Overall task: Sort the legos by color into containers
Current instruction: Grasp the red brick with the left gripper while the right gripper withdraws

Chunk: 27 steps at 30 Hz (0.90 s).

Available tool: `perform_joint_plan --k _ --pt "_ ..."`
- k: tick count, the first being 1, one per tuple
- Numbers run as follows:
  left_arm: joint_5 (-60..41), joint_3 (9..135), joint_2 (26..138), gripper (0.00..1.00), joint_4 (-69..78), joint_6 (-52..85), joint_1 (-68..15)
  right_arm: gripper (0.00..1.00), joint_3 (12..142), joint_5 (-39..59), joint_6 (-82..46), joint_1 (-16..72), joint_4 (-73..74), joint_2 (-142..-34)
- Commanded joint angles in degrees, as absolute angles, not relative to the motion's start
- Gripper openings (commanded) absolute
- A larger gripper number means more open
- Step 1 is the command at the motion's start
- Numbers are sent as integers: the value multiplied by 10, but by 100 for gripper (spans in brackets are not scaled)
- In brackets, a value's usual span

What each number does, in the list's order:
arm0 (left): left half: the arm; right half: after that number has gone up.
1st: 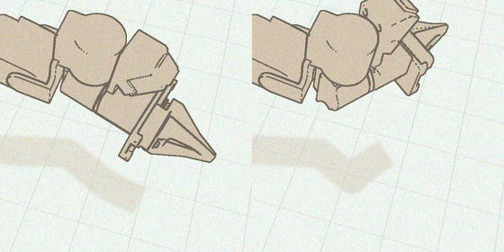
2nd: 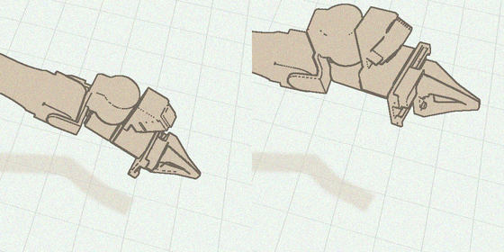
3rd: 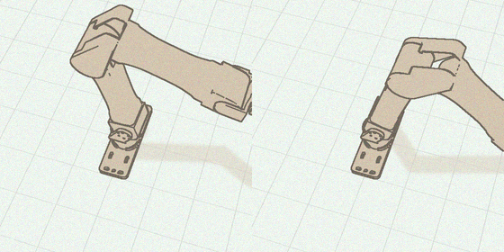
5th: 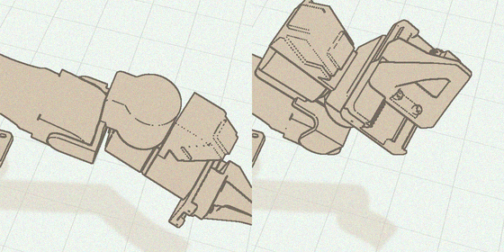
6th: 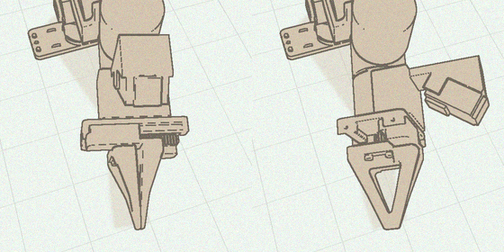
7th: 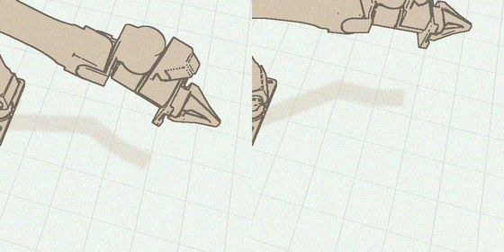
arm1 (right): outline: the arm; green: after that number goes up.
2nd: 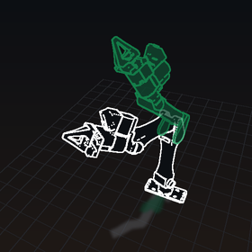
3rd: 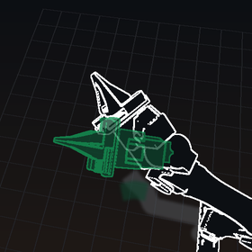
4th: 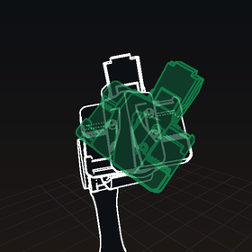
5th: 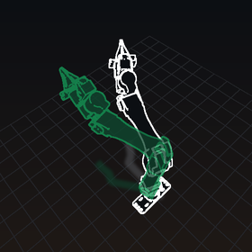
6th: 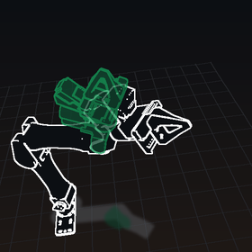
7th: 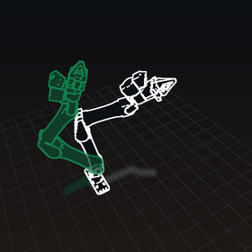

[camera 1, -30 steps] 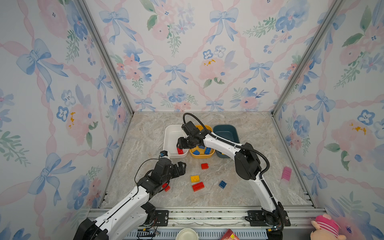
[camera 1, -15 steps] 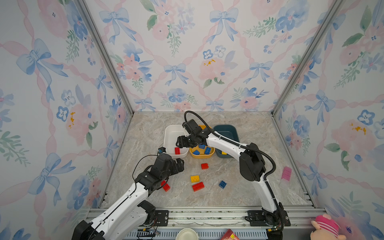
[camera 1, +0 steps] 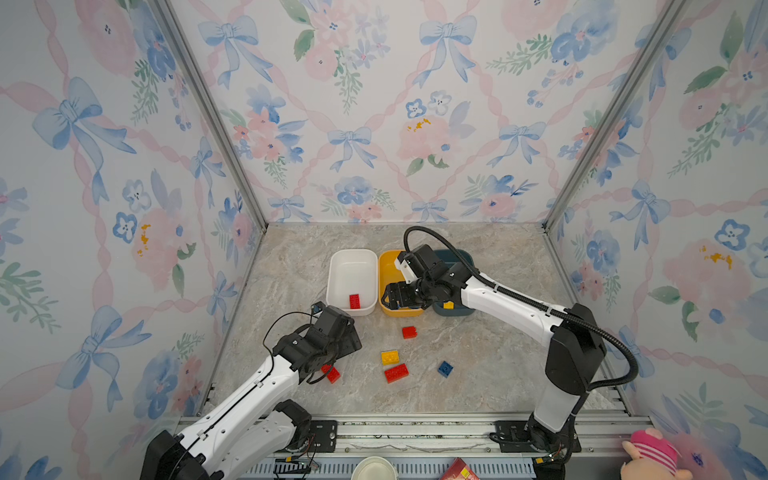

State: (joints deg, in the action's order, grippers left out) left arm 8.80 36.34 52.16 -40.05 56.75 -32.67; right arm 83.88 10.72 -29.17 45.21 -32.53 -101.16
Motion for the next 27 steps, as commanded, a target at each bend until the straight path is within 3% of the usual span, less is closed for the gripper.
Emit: perform_joint_plan --k 1,10,27 --pt "104 372 523 86 -465 606 -331 92 784 106 -278 448 -360 -959" --pt "96 330 539 84 -471 646 -330 100 673 116 -290 444 -383 -842" --pt "85 287 558 78 -451 651 -294 97 650 124 -293 429 -393 -793"
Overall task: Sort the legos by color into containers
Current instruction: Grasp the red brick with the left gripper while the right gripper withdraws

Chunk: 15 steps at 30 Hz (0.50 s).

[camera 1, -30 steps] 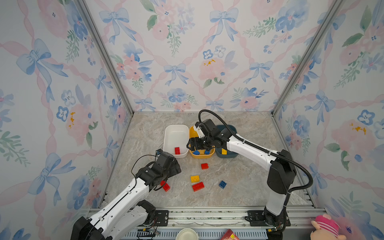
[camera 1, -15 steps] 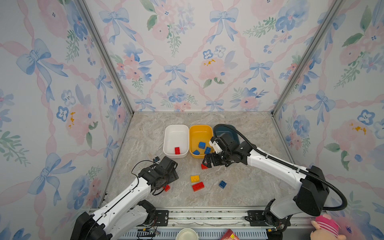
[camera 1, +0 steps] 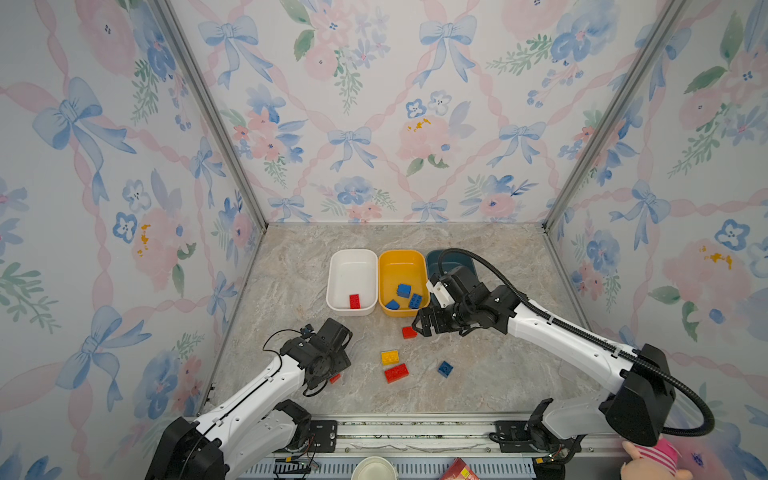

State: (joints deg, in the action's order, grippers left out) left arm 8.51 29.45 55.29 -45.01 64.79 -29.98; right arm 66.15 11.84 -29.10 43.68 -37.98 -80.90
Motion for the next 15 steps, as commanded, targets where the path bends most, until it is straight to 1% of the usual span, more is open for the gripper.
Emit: perform_joint_plan --k 1,11,15 --pt "84 286 561 77 -448 650 -293 97 649 123 -294 428 -394 -791" --pt "82 288 612 70 -416 630 -290 97 615 122 -306 418 -389 -765" --pt "84 292 628 65 -408 622 -290 97 612 121 -306 415 -390 -763"
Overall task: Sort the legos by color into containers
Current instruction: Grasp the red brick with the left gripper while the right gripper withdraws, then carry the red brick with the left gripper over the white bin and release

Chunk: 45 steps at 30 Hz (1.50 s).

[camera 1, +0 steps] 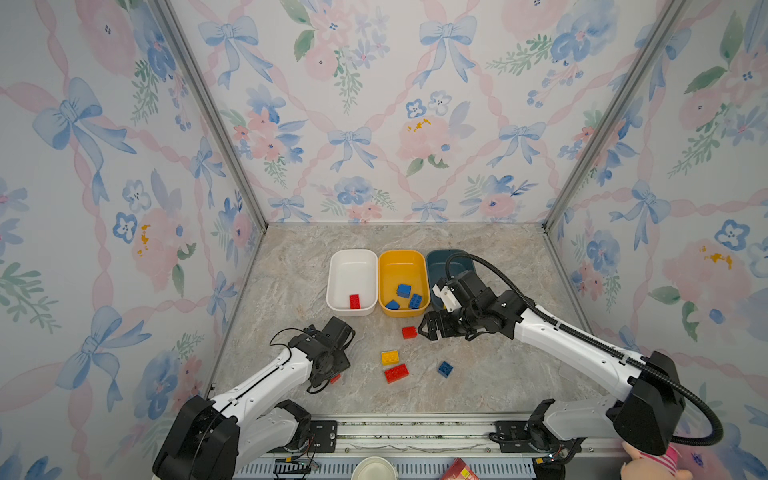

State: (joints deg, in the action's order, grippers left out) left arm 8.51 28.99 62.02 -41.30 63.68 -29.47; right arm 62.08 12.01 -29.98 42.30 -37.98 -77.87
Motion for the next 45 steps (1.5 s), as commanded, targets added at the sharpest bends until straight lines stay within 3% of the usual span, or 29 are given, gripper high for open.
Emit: perform_joint_plan --k 1,17,30,36,45 --pt "84 292 632 63 -406 621 -290 97 612 121 -306 415 -390 -763" --pt "80 305 625 24 -407 610 -289 97 597 129 -315 410 -379 -759" --pt "162 468 643 21 -409 539 -289 97 583 126 -328 403 -386 -728" --pt "202 568 714 21 -399 477 -277 97 580 125 -332 398 -388 -721" --pt "178 662 842 22 -311 395 -246 97 578 123 -337 390 -389 -714"
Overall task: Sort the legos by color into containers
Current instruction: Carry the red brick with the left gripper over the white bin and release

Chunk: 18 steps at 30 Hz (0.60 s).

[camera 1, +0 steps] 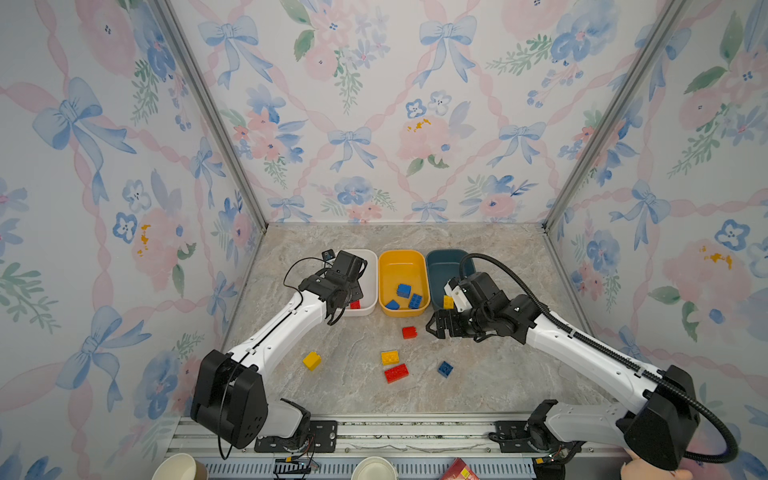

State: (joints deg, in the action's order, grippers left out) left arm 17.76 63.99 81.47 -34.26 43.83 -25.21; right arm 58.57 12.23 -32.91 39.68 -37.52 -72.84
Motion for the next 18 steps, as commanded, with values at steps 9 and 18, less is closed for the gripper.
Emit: perform_joint_plan --k 9,18 --pt "166 705 952 22 -261 339 -207 97 576 118 -344 387 -395 -707" --pt "165 757 1042 23 -246 307 -190 97 569 114 -347 386 -394 -703"
